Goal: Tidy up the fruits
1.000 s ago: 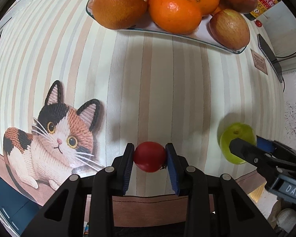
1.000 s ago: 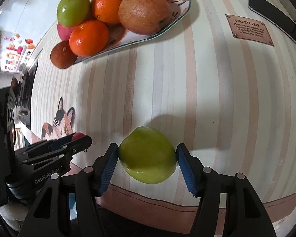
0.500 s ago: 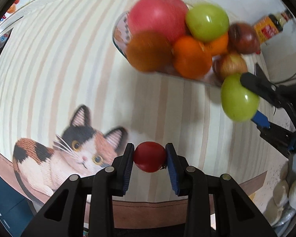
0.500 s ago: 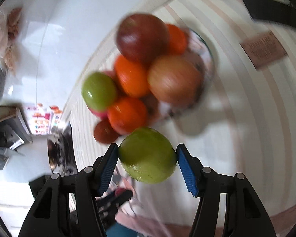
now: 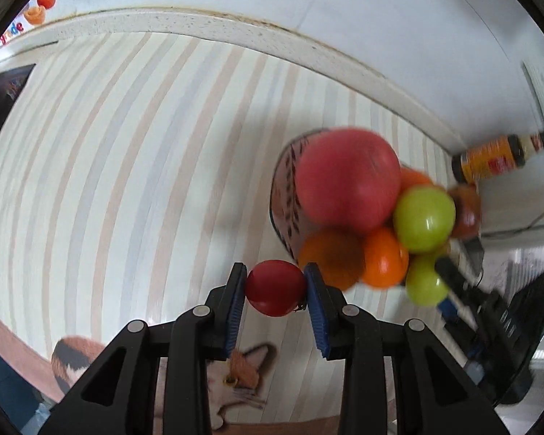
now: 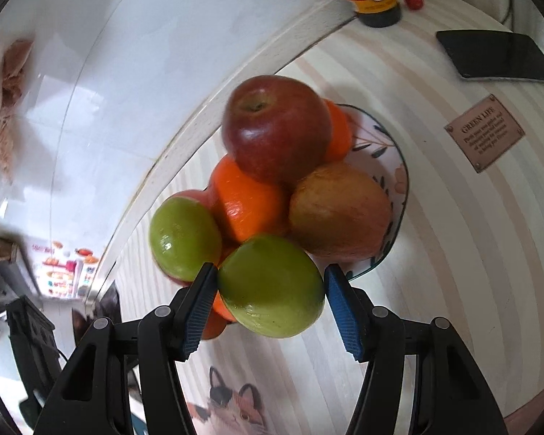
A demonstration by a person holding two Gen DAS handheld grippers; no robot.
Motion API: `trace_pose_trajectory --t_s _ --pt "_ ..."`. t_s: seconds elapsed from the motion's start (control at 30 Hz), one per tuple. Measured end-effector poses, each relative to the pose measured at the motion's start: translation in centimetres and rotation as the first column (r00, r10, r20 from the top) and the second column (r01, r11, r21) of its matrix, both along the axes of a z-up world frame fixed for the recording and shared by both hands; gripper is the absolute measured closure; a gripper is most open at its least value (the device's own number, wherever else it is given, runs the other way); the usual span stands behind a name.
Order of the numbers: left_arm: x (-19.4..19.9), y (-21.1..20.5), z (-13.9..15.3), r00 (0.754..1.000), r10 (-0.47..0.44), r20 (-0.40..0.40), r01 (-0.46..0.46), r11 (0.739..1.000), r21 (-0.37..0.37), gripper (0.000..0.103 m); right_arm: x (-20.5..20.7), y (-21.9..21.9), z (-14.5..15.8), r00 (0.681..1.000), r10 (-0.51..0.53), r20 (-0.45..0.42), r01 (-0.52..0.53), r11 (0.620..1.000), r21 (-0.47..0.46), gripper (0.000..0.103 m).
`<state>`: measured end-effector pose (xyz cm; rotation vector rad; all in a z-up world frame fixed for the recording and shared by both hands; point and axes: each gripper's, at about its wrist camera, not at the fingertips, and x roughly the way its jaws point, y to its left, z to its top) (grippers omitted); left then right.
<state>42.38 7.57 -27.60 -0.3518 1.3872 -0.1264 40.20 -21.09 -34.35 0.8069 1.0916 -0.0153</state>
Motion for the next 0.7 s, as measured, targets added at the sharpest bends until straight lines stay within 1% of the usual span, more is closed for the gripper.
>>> trace_pose_trajectory --t_s 0.13,0.23,0.37,0.57,0.63,0.7 --pt "2.0 0.6 -1.6 0.999 0.029 -0.027 -0.03 0.998 -0.053 0.073 -0.1 0.3 -0.5 0.999 -0.045 0.022 0.045 0.999 -0.008 0.04" --pt "2.6 0.4 -2.7 0.997 0.046 -0.054 -0.051 0.994 -0.098 0.073 -0.1 1.0 -0.3 0.997 -0.068 0.048 0.07 0.997 -0.042 0.04" --pt "3.7 0.4 -4.2 0.994 0.071 -0.086 -0.086 0.981 -0.175 0.073 -0.4 1.3 -0.2 0.994 -0.09 0.062 0.093 0.994 -0.052 0.04" --pt "4.5 0.3 -4.6 0.987 0.101 -0.125 -0.13 0.96 -0.247 0.073 -0.7 1.5 -0.3 0.993 -0.098 0.073 0.102 0.994 -0.046 0.039" --pt "4.7 0.3 -4.5 0.983 0.11 -0.144 -0.144 0.957 -0.253 0.072 -0.9 1.3 -0.4 0.993 -0.096 0.068 0.1 0.994 -0.046 0.039" --pt "4.7 0.3 -4.3 0.982 0.11 -0.155 -0.147 0.956 -0.255 0.071 -0.8 1.3 -0.3 0.993 -0.096 0.066 0.098 0.994 -0.04 0.035"
